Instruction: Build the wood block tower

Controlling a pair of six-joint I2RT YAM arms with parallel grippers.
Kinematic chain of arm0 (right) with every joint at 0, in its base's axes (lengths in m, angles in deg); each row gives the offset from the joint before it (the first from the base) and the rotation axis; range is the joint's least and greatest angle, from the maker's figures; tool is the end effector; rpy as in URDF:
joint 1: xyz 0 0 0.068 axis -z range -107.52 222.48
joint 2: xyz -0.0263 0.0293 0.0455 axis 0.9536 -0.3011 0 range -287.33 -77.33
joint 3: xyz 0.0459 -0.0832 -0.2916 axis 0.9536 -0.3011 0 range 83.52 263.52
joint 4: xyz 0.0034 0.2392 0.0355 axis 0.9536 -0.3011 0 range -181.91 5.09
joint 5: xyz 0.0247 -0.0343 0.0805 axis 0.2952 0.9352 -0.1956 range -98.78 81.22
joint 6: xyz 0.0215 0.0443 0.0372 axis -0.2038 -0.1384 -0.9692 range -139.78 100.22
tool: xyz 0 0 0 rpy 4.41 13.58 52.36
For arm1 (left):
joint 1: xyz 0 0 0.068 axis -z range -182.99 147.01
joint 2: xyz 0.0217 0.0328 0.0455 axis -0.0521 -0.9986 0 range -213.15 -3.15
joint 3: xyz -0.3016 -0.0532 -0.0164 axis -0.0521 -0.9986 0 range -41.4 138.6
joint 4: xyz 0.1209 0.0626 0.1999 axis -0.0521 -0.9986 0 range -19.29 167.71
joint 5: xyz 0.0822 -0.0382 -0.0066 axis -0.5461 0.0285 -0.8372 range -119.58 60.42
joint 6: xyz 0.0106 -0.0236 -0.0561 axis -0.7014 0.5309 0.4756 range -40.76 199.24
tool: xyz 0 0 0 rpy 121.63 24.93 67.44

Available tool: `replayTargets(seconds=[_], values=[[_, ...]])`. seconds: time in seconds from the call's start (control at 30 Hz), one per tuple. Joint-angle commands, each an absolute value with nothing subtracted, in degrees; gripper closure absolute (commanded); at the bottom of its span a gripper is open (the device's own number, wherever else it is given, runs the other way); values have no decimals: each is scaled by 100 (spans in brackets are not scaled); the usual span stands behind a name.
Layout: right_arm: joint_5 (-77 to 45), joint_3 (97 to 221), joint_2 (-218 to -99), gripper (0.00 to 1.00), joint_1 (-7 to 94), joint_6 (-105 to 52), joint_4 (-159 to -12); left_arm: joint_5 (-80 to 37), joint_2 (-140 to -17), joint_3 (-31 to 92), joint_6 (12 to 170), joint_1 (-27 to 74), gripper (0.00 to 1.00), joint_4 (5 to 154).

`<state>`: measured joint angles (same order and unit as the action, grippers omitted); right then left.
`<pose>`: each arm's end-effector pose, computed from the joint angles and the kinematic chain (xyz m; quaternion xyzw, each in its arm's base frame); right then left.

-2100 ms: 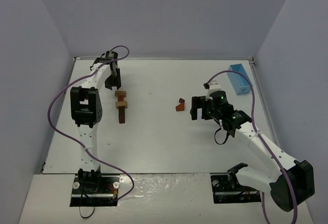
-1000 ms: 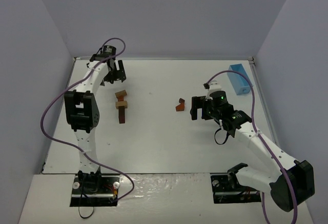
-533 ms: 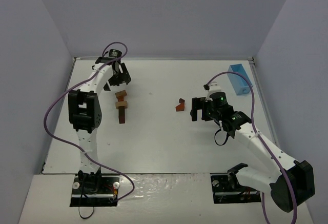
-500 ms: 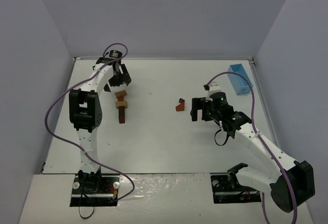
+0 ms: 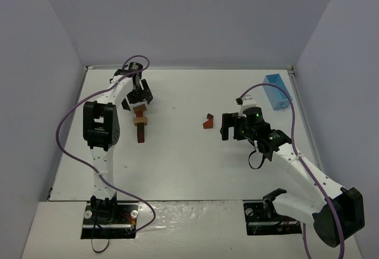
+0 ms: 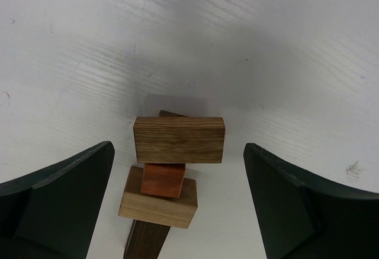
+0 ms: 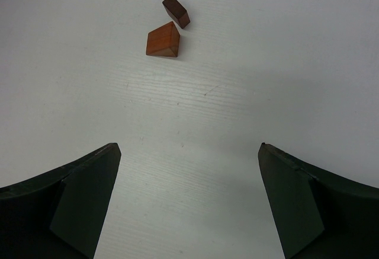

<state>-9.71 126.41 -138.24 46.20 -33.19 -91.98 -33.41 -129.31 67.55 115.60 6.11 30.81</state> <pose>0.1929 0.0960 0.3113 -0.0988 0.8380 0.1886 0.5024 0.4751 -0.0729 0.2374 -0.2369 0.9448 -0.0565 0.2191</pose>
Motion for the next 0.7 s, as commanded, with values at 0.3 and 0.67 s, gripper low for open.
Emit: replayTargets(seconds=[0.3,0.67], values=[[-949,12659,-13727,0,4643,-3314,-8930,-3289,-12957,6841,11346,589,23,3086],[-957,12667,-13745,0,4638,-3314,-8930,-3213,-13007,6846,11247,580,37,3085]])
